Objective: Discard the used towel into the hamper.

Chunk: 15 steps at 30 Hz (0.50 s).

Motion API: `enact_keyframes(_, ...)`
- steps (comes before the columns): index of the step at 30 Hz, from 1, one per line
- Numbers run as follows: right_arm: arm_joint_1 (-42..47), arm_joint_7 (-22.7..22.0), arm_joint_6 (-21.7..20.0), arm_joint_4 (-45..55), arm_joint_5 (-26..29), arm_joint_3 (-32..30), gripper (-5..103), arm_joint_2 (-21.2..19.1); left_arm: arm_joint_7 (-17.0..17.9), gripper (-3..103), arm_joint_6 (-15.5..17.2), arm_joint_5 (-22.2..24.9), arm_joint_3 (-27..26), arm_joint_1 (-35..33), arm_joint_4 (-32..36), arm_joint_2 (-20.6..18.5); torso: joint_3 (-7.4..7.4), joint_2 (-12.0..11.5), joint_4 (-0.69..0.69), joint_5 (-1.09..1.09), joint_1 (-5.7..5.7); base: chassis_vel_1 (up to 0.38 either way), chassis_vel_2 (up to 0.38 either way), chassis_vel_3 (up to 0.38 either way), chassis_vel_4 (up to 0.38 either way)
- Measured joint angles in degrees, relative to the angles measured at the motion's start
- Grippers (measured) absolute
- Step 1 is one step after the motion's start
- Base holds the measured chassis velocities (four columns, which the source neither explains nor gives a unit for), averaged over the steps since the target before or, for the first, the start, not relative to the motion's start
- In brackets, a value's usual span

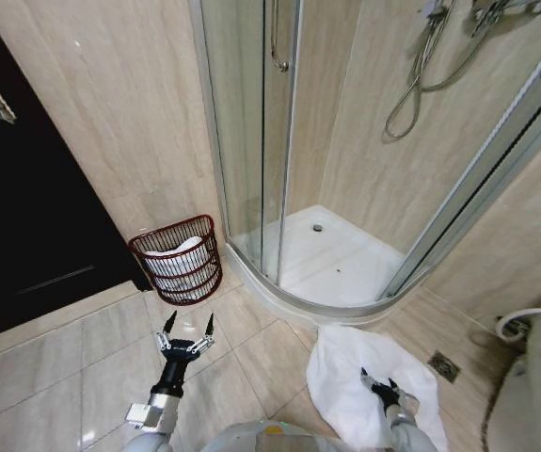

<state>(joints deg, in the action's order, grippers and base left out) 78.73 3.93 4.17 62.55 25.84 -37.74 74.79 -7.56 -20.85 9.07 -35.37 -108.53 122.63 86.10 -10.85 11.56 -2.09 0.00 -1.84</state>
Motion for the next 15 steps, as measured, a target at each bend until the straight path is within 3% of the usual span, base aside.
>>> enact_keyframes(6,0.07,0.24,0.55,-0.66,0.35,0.27,68,-0.47,0.03,100,0.06,-0.20,0.29,-0.03,0.00,0.16,-0.03,0.03,0.00,0.00,-0.01,0.000,0.000,0.000,0.000)
enact_keyframes(9,0.08,0.71,1.09,-1.49,0.59,0.44,52,-0.61,0.05,100,0.03,-0.25,0.28,-0.18,0.05,0.16,-0.04,0.05,0.00,0.00,-0.02,0.000,0.000,0.000,0.000)
enact_keyframes(11,0.08,0.92,1.25,-1.79,0.70,0.47,52,-0.65,0.05,100,0.00,-0.25,0.22,-0.23,0.12,0.15,-0.04,0.06,0.00,0.00,-0.02,0.000,0.000,0.000,0.000)
enact_keyframes(13,0.08,1.41,1.48,-2.25,0.85,0.50,41,-0.65,0.05,100,-0.02,-0.25,0.08,-0.40,0.39,0.08,-0.05,0.06,0.00,0.00,-0.03,0.000,0.000,0.000,0.000)
enact_keyframes(14,0.08,1.41,1.48,-2.25,0.85,0.50,41,-0.65,0.05,100,-0.02,-0.25,0.08,-0.40,0.39,0.08,-0.05,0.06,0.00,0.00,-0.03,0.000,0.000,0.000,0.000)
enact_keyframes(15,0.12,1.58,1.58,-2.34,0.89,0.50,31,-0.65,0.05,100,-0.04,-0.24,0.05,-0.54,0.58,0.06,-0.05,0.07,0.00,0.00,-0.03,0.000,0.000,0.000,0.000)
